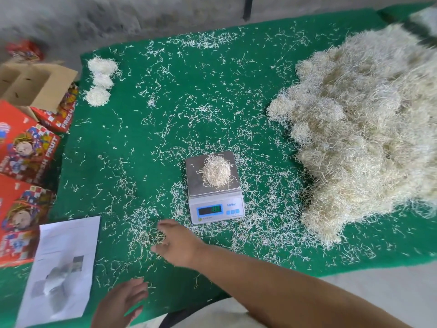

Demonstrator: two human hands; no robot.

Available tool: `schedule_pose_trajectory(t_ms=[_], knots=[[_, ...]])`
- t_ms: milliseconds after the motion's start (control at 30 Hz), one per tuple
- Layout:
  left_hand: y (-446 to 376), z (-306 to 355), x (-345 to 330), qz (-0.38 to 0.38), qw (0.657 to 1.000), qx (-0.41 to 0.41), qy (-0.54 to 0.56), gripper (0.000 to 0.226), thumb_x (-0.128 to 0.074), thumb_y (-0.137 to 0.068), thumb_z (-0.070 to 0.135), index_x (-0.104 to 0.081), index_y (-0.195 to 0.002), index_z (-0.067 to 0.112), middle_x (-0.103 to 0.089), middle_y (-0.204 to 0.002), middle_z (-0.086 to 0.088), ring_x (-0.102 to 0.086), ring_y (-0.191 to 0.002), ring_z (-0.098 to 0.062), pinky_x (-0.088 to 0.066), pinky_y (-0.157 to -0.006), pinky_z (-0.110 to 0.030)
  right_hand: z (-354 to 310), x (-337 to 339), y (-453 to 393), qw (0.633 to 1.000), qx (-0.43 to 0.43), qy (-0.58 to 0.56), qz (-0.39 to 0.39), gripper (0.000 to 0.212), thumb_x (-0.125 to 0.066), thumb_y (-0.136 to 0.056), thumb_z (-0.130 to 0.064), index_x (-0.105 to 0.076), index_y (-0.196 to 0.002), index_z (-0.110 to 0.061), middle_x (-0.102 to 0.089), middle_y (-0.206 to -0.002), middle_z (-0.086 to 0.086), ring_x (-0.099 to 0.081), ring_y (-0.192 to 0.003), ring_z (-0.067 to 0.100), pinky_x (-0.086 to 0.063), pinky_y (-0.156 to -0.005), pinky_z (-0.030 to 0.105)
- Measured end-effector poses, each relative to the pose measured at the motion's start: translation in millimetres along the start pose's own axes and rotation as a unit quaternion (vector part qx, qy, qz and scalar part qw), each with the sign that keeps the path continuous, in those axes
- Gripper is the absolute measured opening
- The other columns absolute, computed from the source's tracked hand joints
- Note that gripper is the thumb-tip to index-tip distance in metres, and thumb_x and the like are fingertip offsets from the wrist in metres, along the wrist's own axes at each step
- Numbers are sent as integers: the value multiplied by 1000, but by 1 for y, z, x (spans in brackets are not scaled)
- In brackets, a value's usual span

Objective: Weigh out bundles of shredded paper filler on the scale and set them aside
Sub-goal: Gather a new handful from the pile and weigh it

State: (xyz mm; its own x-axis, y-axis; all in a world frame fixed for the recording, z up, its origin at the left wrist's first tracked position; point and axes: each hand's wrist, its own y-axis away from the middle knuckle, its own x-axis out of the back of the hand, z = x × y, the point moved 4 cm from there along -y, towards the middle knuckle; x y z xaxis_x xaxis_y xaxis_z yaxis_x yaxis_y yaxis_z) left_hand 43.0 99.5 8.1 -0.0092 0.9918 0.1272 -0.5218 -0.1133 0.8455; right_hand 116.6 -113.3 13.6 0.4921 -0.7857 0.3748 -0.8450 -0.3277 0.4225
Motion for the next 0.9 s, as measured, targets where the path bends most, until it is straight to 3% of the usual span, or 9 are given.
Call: schedule_pose_trajectory(t_ms=[100, 133, 200, 300, 467, 600, 733, 800, 900], knots=[[0, 1, -7, 14, 999, -21, -34, 20, -54, -103, 5, -67, -117, 5, -70, -120, -14, -61, -119, -38, -41, -111, -59, 43, 18, 7, 998, -47, -4, 39, 64, -60, -105, -34, -33, -163, -21, -26, -171, -5, -57, -134, 16, -46, -115, 35], [-2, 0, -9, 9, 998, -33, -56, 21, -55, -100, -1, -67, -117, 6, -71, -120, -12, -62, -118, -37, -44, -108, -59, 61, 22, 12, 996, -66, -12, 54, 58, -61, -105, -33, -40, -159, -26, -30, -168, -6, -64, -113, 8, -55, -97, 25], [-3, -1, -10, 11, 997, -49, -61, 21, -59, -98, 1, -69, -115, 7, -75, -116, -9, -66, -113, -32, -50, -96, -54, 93, 31, 25, 989, -110, -23, 91, 47, -62, -105, -32, -51, -150, -32, -38, -164, -8, -54, -71, -5, -54, -66, 15], [-1, -6, -9, 29, 999, -37, -18, 17, -64, -97, 8, -72, -112, 8, -78, -109, -7, -68, -108, -30, -51, -84, -44, 131, 47, 47, 976, -170, -36, 128, 45, -62, -105, -28, -54, -149, -33, -44, -161, -7, -44, -60, -5, -54, -67, 20], [-5, -14, -3, 20, 999, -37, -28, 19, -62, -97, 4, -71, -114, 5, -77, -111, -10, -68, -111, -32, -50, -97, -52, 150, 62, 68, 968, -192, -59, 151, 48, -60, -106, -22, -51, -153, -28, -50, -154, -4, -55, -45, -2, -46, -46, 14], [-5, -15, -2, 2, 997, -44, -61, 23, -61, -96, 1, -69, -117, 5, -77, -113, -6, -68, -111, -30, -53, -87, -46, 143, 78, 68, 951, -209, -26, 229, 40, -62, -105, -23, -57, -145, -22, -61, -131, -5, -63, -62, 4, -58, -57, 22], [-11, -15, -1, 6, 1000, -15, -26, 19, -62, -97, 9, -71, -113, 4, -77, -111, -11, -68, -106, -32, -51, -82, -46, 120, 132, 55, 896, -197, -9, 397, 66, -73, -97, -31, -37, -151, -22, -40, -147, 1, -58, -115, 16, -53, -92, 26], [-12, -14, -2, 12, 1000, -1, -23, 23, -65, -95, 17, -71, -113, 4, -77, -108, -10, -67, -107, -34, -51, -84, -47, 103, 160, 36, 903, -168, 25, 394, 85, -78, -92, -36, -25, -158, -30, -30, -154, 1, -46, -134, 21, -47, -110, 39], [-21, -15, 0, 7, 999, 12, -36, 36, -70, -84, 22, -70, -112, 1, -75, -108, -15, -67, -105, -38, -51, -81, -48, 77, 188, 2, 923, -119, 146, 336, 100, -82, -87, -40, -15, -161, -40, -25, -160, 6, -38, -145, 29, -40, -118, 57]])
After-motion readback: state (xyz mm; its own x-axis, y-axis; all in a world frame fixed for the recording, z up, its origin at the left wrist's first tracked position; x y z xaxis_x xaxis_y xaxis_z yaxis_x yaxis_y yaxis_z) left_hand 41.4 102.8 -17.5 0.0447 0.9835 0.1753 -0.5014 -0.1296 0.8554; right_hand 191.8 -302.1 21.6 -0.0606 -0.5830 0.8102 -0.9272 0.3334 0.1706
